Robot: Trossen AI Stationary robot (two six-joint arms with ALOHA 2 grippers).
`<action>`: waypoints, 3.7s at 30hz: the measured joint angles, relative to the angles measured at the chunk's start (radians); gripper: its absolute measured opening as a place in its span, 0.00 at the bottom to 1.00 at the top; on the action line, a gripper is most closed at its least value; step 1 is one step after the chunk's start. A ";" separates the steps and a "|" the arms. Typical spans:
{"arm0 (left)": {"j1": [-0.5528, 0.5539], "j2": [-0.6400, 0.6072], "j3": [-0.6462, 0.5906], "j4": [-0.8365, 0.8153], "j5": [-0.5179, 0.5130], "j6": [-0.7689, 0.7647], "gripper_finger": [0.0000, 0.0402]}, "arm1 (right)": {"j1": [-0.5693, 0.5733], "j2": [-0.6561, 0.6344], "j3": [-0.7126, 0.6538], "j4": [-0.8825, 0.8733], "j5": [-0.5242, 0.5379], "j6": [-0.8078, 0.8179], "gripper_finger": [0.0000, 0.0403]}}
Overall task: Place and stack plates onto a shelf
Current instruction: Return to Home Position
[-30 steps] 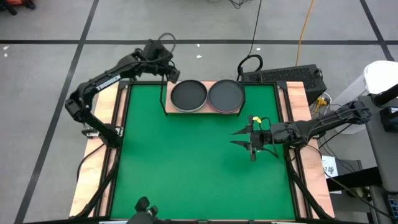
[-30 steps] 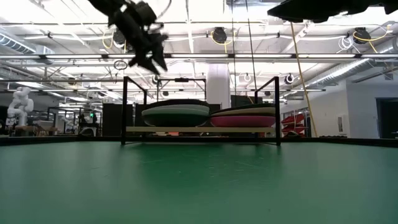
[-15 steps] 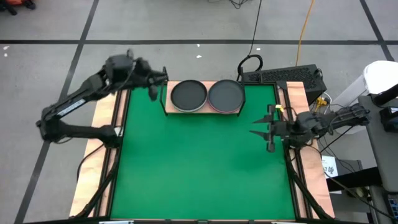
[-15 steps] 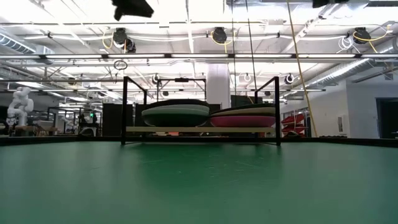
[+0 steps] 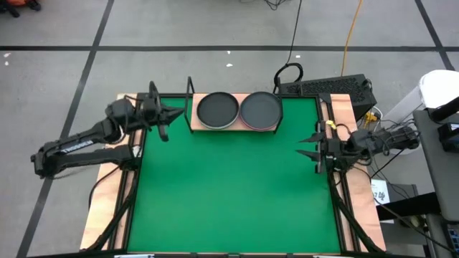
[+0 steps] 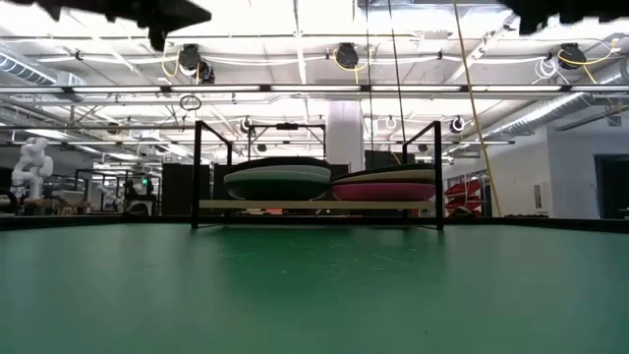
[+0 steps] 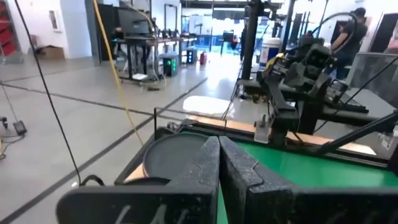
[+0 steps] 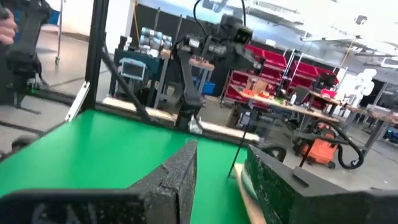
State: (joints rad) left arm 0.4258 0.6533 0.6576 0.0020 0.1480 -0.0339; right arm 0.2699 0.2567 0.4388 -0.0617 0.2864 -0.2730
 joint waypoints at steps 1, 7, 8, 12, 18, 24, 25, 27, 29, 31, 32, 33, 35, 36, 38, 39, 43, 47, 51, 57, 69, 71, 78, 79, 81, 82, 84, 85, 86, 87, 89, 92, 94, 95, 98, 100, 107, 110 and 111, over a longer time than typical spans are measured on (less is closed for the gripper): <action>0.000 -0.017 -0.036 0.028 0.000 -0.004 0.01 | 0.000 -0.014 -0.033 0.012 0.002 0.001 0.31; -0.002 -0.085 -0.216 0.216 0.010 -0.057 0.01 | 0.000 -0.082 -0.246 0.243 0.002 0.002 0.31; -0.002 -0.089 -0.245 0.251 0.021 -0.067 0.01 | 0.000 -0.089 -0.278 0.287 0.002 0.000 0.31; -0.003 -0.093 -0.355 0.393 0.049 -0.093 0.01 | 0.000 -0.103 -0.393 0.458 0.005 0.000 0.31; -0.003 -0.092 -0.527 0.614 0.053 -0.105 0.01 | 0.000 -0.098 -0.417 0.451 0.083 0.075 0.31; -0.002 -0.091 -0.648 0.761 0.054 -0.105 0.01 | 0.000 -0.098 -0.418 0.405 0.050 0.086 0.26; -0.002 -0.092 -0.647 0.751 0.053 -0.103 0.01 | 0.000 -0.098 -0.419 0.403 0.049 0.087 0.23; -0.002 -0.090 -0.648 0.739 0.053 -0.103 0.01 | 0.000 -0.100 -0.419 0.385 0.049 0.099 0.17; -0.002 -0.090 -0.648 0.723 0.053 -0.100 0.01 | 0.000 -0.099 -0.419 0.363 0.049 0.104 0.09; -0.002 -0.089 -0.648 0.708 0.053 -0.101 0.01 | 0.000 -0.098 -0.420 0.351 0.049 0.098 0.03; -0.002 -0.089 -0.648 0.700 0.053 -0.100 0.01 | 0.000 -0.099 -0.420 0.347 0.049 0.090 0.01; -0.002 -0.089 -0.648 0.690 0.053 -0.100 0.01 | 0.000 -0.100 -0.420 0.345 0.050 0.089 0.02; -0.002 -0.089 -0.648 0.653 0.053 -0.102 0.01 | 0.000 -0.099 -0.420 0.325 0.051 0.090 0.03; -0.002 -0.089 -0.648 0.637 0.053 -0.104 0.01 | 0.000 -0.099 -0.420 0.317 0.051 0.094 0.03; -0.002 -0.089 -0.648 0.609 0.053 -0.102 0.01 | 0.000 -0.099 -0.420 0.308 0.054 0.102 0.02; -0.002 -0.089 -0.648 0.600 0.053 -0.099 0.01 | 0.000 -0.099 -0.420 0.303 0.060 0.104 0.02; -0.002 -0.089 -0.648 0.582 0.053 -0.104 0.01 | 0.000 -0.099 -0.421 0.288 0.080 0.094 0.00; -0.002 -0.089 -0.648 0.583 0.053 -0.103 0.01 | 0.000 -0.099 -0.421 0.288 0.079 0.078 0.00; -0.002 -0.089 -0.648 0.583 0.053 -0.103 0.01 | 0.000 -0.099 -0.421 0.288 0.079 0.078 0.00; -0.002 -0.089 -0.648 0.584 0.052 -0.103 0.01 | 0.000 -0.099 -0.421 0.288 0.079 0.078 0.00; -0.002 -0.089 -0.648 0.584 0.052 -0.103 0.01 | 0.000 -0.099 -0.422 0.288 0.078 0.078 0.00; -0.002 -0.089 -0.648 0.584 0.052 -0.103 0.01 | 0.000 -0.099 -0.422 0.288 0.078 0.078 0.00; -0.002 -0.089 -0.648 0.585 0.052 -0.102 0.01 | 0.000 -0.099 -0.422 0.288 0.078 0.078 0.00; -0.002 -0.089 -0.648 0.585 0.052 -0.102 0.01 | 0.000 -0.099 -0.422 0.288 0.078 0.078 0.00; -0.002 -0.089 -0.648 0.585 0.052 -0.102 0.01 | 0.000 -0.099 -0.422 0.288 0.078 0.078 0.00; -0.002 -0.089 -0.648 0.585 0.052 -0.102 0.01 | 0.000 -0.099 -0.422 0.288 0.078 0.078 0.00; -0.002 -0.089 -0.648 0.585 0.052 -0.102 0.01 | 0.000 -0.099 -0.422 0.288 0.078 0.078 0.00; -0.002 -0.089 -0.648 0.585 0.052 -0.102 0.01 | 0.000 -0.099 -0.422 0.288 0.078 0.078 0.00; -0.002 -0.089 -0.648 0.585 0.052 -0.102 0.01 | 0.000 -0.099 -0.422 0.288 0.078 0.078 0.00; -0.002 -0.089 -0.648 0.585 0.052 -0.102 0.01 | 0.000 -0.099 -0.422 0.289 0.078 0.078 0.00; -0.002 -0.089 -0.648 0.585 0.052 -0.101 0.01 | 0.000 -0.099 -0.422 0.288 0.078 0.078 0.00; -0.002 -0.089 -0.648 0.585 0.052 -0.101 0.01 | 0.000 -0.099 -0.422 0.288 0.078 0.078 0.00; -0.002 -0.089 -0.648 0.585 0.052 -0.101 0.01 | 0.000 -0.099 -0.422 0.288 0.078 0.078 0.00; -0.002 -0.089 -0.648 0.585 0.052 -0.101 0.01 | 0.000 -0.099 -0.422 0.288 0.078 0.078 0.00; -0.002 -0.089 -0.648 0.585 0.052 -0.101 0.01 | 0.000 -0.099 -0.422 0.288 0.078 0.078 0.00; -0.002 -0.089 -0.648 0.585 0.052 -0.101 0.01 | 0.000 -0.099 -0.422 0.288 0.078 0.078 0.00; -0.002 -0.089 -0.648 0.585 0.052 -0.102 0.01 | 0.000 -0.099 -0.422 0.288 0.078 0.078 0.00; -0.002 -0.089 -0.648 0.585 0.052 -0.102 0.01 | 0.000 -0.099 -0.422 0.288 0.078 0.078 0.00; -0.002 -0.089 -0.648 0.585 0.052 -0.102 0.01 | 0.000 -0.099 -0.422 0.289 0.078 0.078 0.00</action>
State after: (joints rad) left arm 0.4240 0.5644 0.0101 0.5869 0.1997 -0.1356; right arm 0.2703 0.1581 0.0166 0.2269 0.3641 -0.1951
